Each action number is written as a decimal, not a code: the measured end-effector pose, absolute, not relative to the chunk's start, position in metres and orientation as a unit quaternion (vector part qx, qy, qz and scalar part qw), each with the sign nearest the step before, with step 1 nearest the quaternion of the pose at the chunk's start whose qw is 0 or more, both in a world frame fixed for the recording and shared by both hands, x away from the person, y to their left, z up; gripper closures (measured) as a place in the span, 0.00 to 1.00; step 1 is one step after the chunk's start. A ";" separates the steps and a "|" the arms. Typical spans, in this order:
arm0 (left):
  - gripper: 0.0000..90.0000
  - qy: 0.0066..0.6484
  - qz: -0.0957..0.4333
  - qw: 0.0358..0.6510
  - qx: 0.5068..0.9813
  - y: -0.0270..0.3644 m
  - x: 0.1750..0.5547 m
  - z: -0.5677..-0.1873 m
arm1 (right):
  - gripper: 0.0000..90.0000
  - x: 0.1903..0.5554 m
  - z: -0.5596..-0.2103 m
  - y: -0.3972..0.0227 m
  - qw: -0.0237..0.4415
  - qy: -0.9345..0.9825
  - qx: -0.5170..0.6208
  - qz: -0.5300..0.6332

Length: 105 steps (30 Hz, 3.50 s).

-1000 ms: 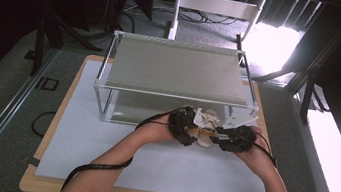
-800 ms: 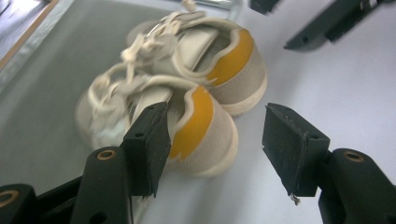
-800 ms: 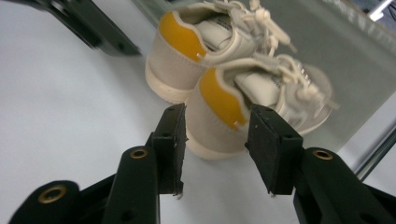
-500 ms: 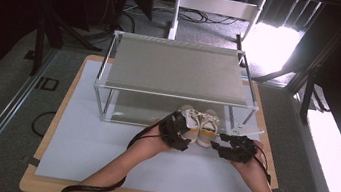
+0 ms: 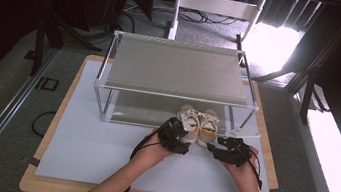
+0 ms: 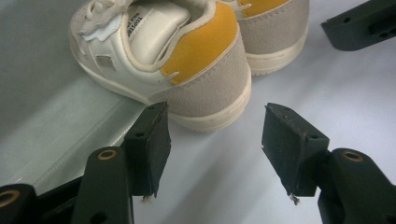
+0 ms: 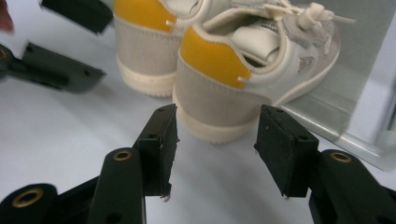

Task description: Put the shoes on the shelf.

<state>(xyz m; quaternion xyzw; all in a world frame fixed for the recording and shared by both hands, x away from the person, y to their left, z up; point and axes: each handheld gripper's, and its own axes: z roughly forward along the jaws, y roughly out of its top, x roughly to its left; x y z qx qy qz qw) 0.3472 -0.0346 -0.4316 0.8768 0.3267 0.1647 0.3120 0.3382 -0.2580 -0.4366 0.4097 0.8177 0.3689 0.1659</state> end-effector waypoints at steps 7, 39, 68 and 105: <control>0.51 0.346 0.168 0.311 0.869 -0.034 0.356 -0.434 | 0.62 0.343 -0.438 -0.254 0.176 0.806 0.427 0.370; 0.45 0.360 0.205 0.296 0.861 -0.026 0.400 -0.442 | 0.58 0.380 -0.447 -0.224 0.219 0.781 0.462 0.358; 0.26 0.331 0.157 0.340 0.866 -0.017 0.382 -0.436 | 0.38 0.373 -0.445 -0.237 0.225 0.767 0.455 0.393; 0.01 0.346 0.180 0.367 0.845 0.061 0.328 -0.466 | 0.14 0.311 -0.469 -0.296 0.263 0.764 0.429 0.403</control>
